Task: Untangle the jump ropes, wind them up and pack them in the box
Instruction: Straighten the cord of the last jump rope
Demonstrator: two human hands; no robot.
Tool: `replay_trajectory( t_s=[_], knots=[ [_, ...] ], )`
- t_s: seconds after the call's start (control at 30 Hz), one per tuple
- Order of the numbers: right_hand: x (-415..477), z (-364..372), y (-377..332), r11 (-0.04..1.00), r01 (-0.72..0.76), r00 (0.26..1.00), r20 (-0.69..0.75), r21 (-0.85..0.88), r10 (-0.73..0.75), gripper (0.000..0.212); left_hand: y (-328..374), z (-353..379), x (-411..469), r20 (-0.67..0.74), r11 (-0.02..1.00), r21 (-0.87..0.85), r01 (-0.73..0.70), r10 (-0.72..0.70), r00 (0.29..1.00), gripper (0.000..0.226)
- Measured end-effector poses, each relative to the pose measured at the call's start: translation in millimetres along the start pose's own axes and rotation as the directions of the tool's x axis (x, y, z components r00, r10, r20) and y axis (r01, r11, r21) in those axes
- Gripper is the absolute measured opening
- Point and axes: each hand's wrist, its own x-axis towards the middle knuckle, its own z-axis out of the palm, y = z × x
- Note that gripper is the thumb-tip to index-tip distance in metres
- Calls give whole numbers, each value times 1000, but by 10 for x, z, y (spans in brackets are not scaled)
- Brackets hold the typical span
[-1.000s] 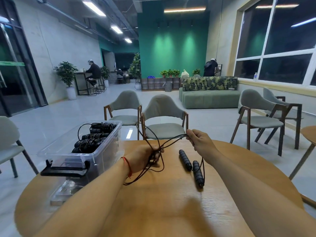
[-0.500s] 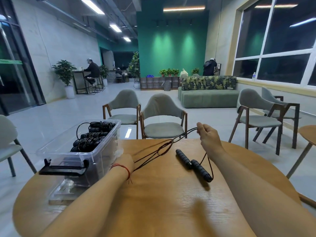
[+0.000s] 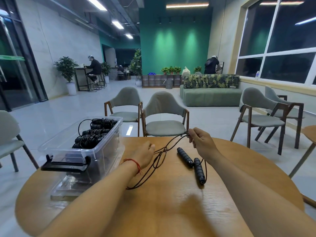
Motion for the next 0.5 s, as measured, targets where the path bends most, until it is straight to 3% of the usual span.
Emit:
replay_trajectory(
  t_s=[0.07, 0.13, 0.2, 0.23, 0.3, 0.33, 0.37, 0.5],
  knots=[
    [4, 9, 9, 1000, 1, 1000, 22, -10, -1, 33, 195, 23, -117, 199, 918, -382, 106, -30, 980, 39],
    [19, -14, 63, 998, -5, 999, 33, -64, 7, 29, 217, -18, -169, 362, 886, -432, 167, 1, 932, 37],
    [26, -53, 104, 966, 16, 999, 43, -258, -5, 29, 113, -38, -168, 451, 888, -432, 157, 61, 891, 28],
    [30, -78, 107, 901, 46, 998, 67, -431, -19, 30, 79, -39, -161, 461, 884, -443, 149, 82, 883, 26],
    [26, -107, 40, 587, 135, 990, 125, -798, -58, 28, 63, -61, -159, 406, 904, -419, 88, 100, 908, 24],
    [41, -108, -14, 437, 180, 984, 162, -881, -78, 24, 68, -87, -146, 363, 922, -383, 55, 95, 927, 24],
    [58, -98, -78, 373, 212, 977, 195, -903, -85, 22, 76, -113, -127, 324, 941, -337, 29, 87, 942, 27],
    [123, -34, -336, 557, 175, 979, 206, -812, -8, 27, 54, -201, -25, 122, 993, -66, -93, 101, 987, 30]
  ],
)
